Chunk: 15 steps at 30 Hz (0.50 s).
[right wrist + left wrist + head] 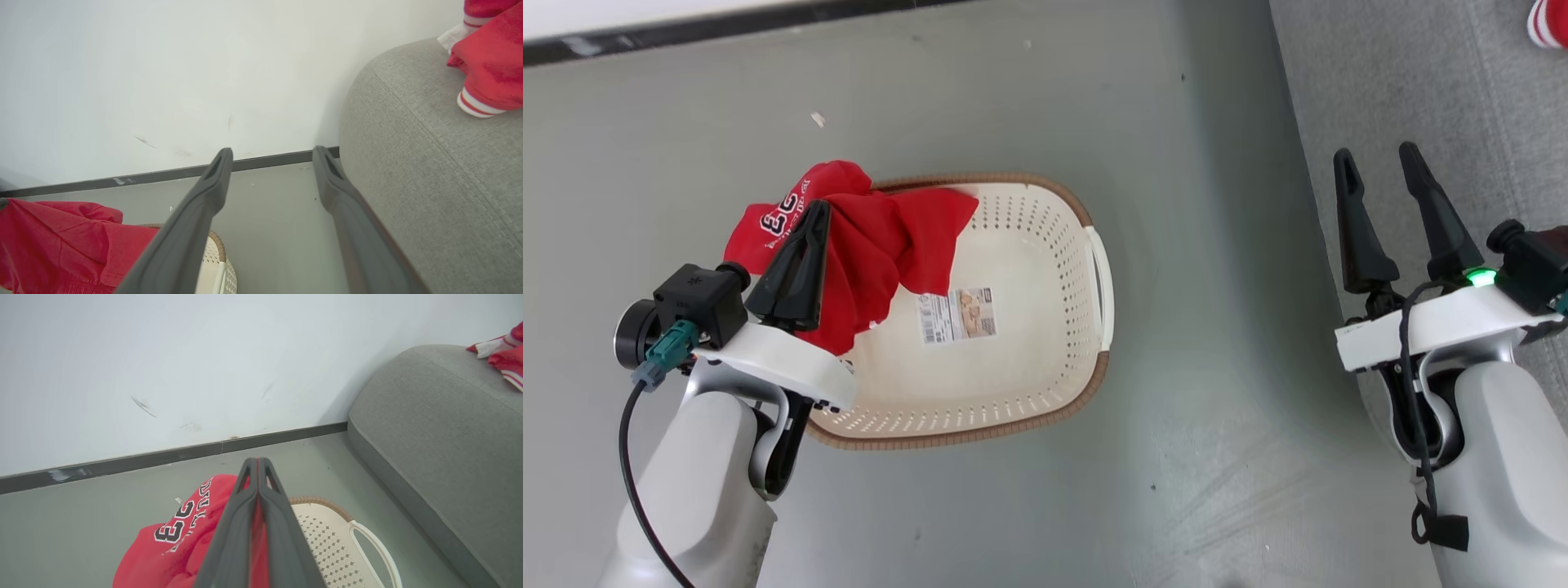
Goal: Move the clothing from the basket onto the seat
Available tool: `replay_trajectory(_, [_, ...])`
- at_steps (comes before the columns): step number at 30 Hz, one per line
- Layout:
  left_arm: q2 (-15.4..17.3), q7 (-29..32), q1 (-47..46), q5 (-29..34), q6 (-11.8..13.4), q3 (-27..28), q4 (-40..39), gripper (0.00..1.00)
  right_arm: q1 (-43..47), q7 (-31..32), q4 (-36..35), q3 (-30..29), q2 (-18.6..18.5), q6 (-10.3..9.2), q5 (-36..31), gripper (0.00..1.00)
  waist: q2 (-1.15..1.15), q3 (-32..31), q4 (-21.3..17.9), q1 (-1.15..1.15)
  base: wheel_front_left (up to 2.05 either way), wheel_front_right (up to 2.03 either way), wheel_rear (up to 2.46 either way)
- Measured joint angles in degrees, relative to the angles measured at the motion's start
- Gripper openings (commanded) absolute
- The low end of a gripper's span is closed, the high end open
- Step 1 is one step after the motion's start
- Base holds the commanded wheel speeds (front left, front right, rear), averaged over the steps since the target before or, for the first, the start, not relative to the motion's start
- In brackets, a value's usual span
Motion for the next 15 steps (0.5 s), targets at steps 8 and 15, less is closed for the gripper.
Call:
replay_trajectory(8, [-0.26, -0.31, 2.59, -0.42, 0.53, 0.56, -4.08, 0.0, 2.8, 0.0, 1.11, -0.21, 0.01, 0.0, -0.74, 1.0, 0.0, -5.67, 1.3, 0.0, 0.0, 0.0, 0.0])
replay_trajectory(15, [-0.29, -0.47, 5.88, -0.37, 1.36, 0.7, -8.14, 0.0, 6.37, 0.0, 1.96, 1.71, 0.0, 0.0, -3.03, 1.0, 0.0, -12.03, 2.56, 0.0, 0.0, 0.0, 0.0])
